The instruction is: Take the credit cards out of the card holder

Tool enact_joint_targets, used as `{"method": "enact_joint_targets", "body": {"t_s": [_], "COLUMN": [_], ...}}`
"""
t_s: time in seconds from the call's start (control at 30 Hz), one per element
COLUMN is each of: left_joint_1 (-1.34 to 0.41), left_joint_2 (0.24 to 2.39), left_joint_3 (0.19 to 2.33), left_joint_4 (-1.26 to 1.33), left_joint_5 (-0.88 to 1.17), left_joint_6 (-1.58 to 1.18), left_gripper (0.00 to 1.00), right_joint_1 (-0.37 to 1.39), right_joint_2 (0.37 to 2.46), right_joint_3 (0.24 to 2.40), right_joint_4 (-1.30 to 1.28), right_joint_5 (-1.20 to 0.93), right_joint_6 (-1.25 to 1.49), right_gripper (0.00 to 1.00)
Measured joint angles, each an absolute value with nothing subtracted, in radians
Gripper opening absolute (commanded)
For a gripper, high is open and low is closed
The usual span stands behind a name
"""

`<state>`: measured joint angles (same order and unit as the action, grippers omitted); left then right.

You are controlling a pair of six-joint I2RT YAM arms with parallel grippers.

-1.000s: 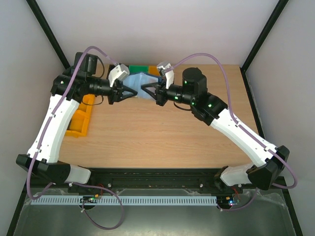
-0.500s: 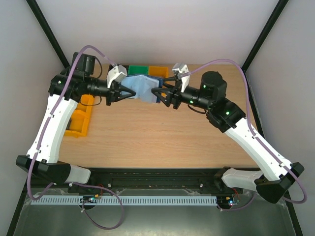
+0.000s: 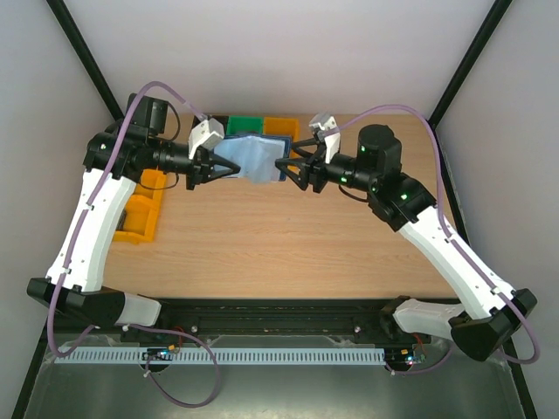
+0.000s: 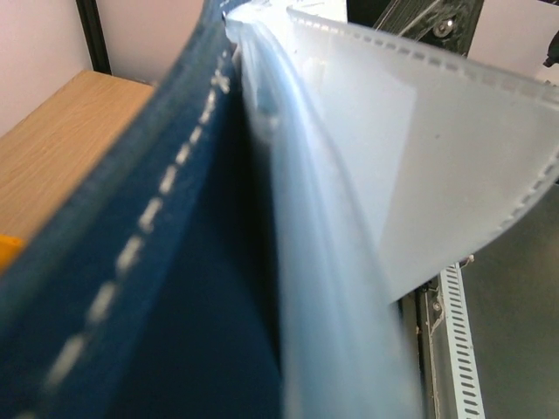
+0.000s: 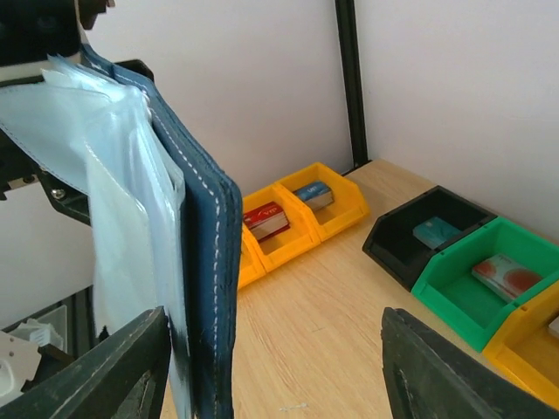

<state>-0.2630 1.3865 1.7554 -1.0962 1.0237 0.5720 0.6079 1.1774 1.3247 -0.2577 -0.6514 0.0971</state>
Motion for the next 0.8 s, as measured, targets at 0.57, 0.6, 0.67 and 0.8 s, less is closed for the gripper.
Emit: {"method": "enact_joint_targets", "body": {"t_s": [0.57, 0.6, 0.67, 0.8], "left_joint_1": [-0.252, -0.252, -0.252, -0.261], "left_joint_2": [1.376, 1.375, 1.375, 1.375], "left_joint_3": [1.755, 1.755, 1.754, 1.743], "left_joint_4": [-1.138, -1.138, -1.131, -1.116], "left_joint_5": [1.028, 1.024, 1.02, 1.02], "left_joint_6": [0.607, 0.607, 0.607, 0.596], "left_gripper": [0.02, 0.02, 0.02, 0.22], "right_joint_1": [0.673, 0.677, 0.691, 0.719], "right_joint_2": [1.322, 1.322, 1.322, 1.322], "right_joint_3": [1.385, 1.386, 1.391, 1.393], "right_joint_4": [-0.204, -0.203, -0.194, -0.175], "right_joint_5": [-0.746, -0.749, -0.763, -0.782], "right_joint_6": [0.149, 0.151, 0.159, 0.17], "right_gripper": [0.26, 0.2, 0.13, 0.02]}}
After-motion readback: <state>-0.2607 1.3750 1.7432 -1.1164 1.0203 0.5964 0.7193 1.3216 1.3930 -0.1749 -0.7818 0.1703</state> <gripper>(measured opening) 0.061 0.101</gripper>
